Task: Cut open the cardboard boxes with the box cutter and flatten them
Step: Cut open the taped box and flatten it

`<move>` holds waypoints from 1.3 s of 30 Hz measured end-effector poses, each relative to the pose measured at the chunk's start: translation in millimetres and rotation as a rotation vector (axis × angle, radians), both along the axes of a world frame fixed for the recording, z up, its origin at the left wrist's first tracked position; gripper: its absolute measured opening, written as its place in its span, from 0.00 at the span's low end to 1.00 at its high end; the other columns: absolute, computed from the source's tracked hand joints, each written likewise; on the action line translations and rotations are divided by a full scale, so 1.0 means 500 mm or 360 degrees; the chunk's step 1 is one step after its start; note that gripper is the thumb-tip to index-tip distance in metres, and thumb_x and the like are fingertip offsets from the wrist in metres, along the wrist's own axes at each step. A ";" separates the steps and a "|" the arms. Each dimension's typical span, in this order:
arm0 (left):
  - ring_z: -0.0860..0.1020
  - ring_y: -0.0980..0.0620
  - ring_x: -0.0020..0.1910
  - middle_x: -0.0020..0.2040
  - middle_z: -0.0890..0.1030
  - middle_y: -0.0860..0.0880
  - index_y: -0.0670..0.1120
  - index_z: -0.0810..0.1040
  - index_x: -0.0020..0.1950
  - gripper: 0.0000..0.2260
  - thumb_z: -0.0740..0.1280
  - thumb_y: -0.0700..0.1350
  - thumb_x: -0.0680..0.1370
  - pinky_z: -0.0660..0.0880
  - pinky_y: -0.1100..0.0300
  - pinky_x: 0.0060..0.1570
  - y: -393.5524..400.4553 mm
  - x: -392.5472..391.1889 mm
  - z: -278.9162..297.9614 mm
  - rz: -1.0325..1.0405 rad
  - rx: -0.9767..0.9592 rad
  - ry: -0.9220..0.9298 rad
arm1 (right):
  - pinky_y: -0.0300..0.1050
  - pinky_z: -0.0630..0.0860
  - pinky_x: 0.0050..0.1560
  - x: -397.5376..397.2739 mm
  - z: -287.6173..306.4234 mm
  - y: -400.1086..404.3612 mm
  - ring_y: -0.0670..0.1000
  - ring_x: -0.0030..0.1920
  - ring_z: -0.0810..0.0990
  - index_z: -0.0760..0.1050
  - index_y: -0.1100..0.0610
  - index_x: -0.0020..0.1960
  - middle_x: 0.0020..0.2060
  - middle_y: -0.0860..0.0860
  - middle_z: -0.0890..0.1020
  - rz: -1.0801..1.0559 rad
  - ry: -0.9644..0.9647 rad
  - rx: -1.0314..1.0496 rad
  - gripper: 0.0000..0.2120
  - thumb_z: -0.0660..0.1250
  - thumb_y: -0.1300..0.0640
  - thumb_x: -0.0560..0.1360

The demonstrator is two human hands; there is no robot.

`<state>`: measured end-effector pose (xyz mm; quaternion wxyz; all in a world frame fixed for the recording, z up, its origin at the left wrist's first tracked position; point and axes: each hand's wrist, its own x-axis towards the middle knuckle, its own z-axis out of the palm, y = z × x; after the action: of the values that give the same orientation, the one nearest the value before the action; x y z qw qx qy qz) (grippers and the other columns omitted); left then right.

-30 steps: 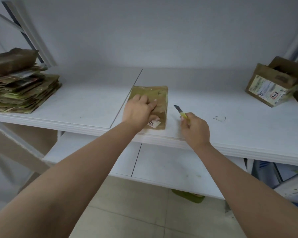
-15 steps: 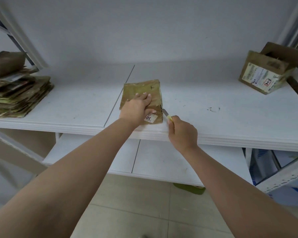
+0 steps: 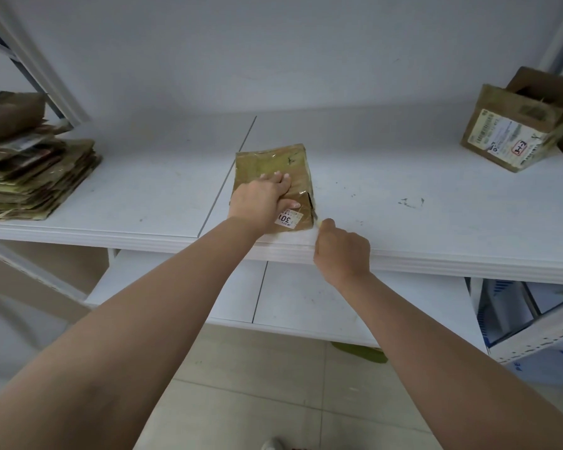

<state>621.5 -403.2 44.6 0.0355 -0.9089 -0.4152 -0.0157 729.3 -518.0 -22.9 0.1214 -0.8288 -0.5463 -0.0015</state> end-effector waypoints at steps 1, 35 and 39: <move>0.61 0.47 0.75 0.76 0.63 0.51 0.50 0.62 0.76 0.26 0.58 0.59 0.80 0.71 0.47 0.63 0.002 0.000 -0.001 -0.0006 -0.0001 -0.0002 | 0.41 0.56 0.27 -0.001 0.005 0.002 0.55 0.33 0.72 0.63 0.58 0.45 0.40 0.54 0.81 0.0002 0.0013 -0.0045 0.04 0.57 0.64 0.75; 0.69 0.41 0.65 0.68 0.70 0.43 0.42 0.61 0.72 0.38 0.75 0.54 0.68 0.71 0.47 0.61 -0.034 -0.067 -0.015 -0.0171 -0.0289 -0.0474 | 0.46 0.76 0.54 0.051 0.037 0.008 0.49 0.51 0.79 0.78 0.51 0.54 0.49 0.48 0.82 -0.0406 0.1459 0.0836 0.20 0.74 0.42 0.68; 0.66 0.41 0.68 0.70 0.69 0.43 0.43 0.61 0.72 0.40 0.77 0.52 0.67 0.70 0.46 0.63 -0.031 -0.067 -0.030 -0.0144 -0.0273 -0.0504 | 0.47 0.77 0.47 0.046 0.042 0.023 0.51 0.45 0.80 0.78 0.56 0.47 0.41 0.47 0.81 -0.0440 0.1419 0.0888 0.18 0.74 0.43 0.68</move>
<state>588.1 -418.8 29.6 -0.1088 -0.9126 -0.3740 -0.1246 752.1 -506.7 -1.7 0.5553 -0.7495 -0.3068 0.1892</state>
